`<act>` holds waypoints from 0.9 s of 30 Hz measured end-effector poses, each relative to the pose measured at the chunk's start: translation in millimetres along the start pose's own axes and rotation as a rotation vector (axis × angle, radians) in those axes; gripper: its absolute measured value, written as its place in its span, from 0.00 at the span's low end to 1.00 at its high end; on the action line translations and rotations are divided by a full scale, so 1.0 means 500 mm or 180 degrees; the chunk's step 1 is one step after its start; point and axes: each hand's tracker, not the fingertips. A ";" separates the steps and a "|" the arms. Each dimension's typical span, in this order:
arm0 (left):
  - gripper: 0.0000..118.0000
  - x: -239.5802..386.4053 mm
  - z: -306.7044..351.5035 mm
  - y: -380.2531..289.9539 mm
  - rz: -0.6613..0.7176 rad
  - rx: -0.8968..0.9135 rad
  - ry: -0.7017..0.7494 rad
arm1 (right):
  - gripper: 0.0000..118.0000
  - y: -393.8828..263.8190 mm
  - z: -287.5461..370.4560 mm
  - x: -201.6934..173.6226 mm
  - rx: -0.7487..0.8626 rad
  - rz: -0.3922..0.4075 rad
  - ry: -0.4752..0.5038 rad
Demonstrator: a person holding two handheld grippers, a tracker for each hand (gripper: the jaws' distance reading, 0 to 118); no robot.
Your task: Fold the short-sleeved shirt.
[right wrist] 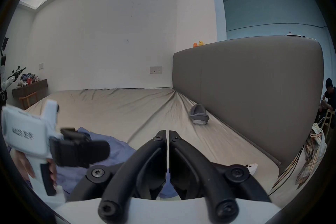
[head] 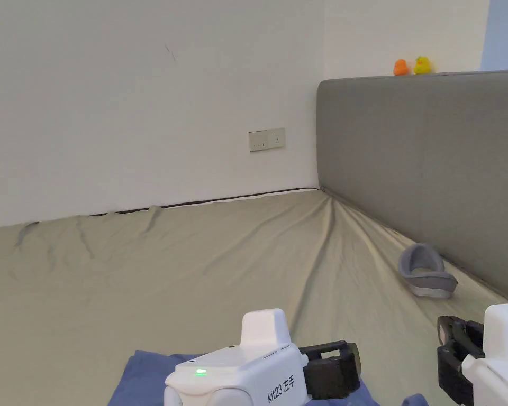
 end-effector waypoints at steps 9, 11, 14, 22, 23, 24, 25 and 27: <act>0.07 0.014 0.297 0.010 -0.0214 0.0820 0.0699 | 0.02 0.020 0.062 -0.051 0.0137 -0.0088 0.0293; 0.00 -0.006 0.359 -0.015 -0.0050 0.0981 0.0945 | 0.02 0.018 0.081 -0.069 0.0190 -0.0133 0.0456; 0.00 -0.026 0.456 -0.070 -0.0262 0.1007 0.1462 | 0.02 0.003 0.107 -0.101 0.0206 -0.0128 0.0683; 0.00 -0.110 0.599 -0.226 0.0012 0.0952 0.2468 | 0.02 -0.075 0.137 -0.206 0.0032 0.0026 0.1083; 0.00 -0.120 0.608 -0.231 -0.0011 0.0957 0.2603 | 0.02 -0.082 0.135 -0.214 0.0031 0.0041 0.1117; 0.04 -0.133 0.614 -0.233 -0.0050 0.0996 0.2678 | 0.02 -0.087 0.133 -0.220 0.0003 0.0030 0.1131; 0.19 -0.148 0.618 -0.231 -0.0039 0.1021 0.2693 | 0.02 -0.088 0.130 -0.228 0.0010 0.0059 0.1137; 0.88 -0.191 0.619 -0.221 -0.0038 0.0972 0.2677 | 0.02 -0.092 0.117 -0.235 0.0005 0.0095 0.1203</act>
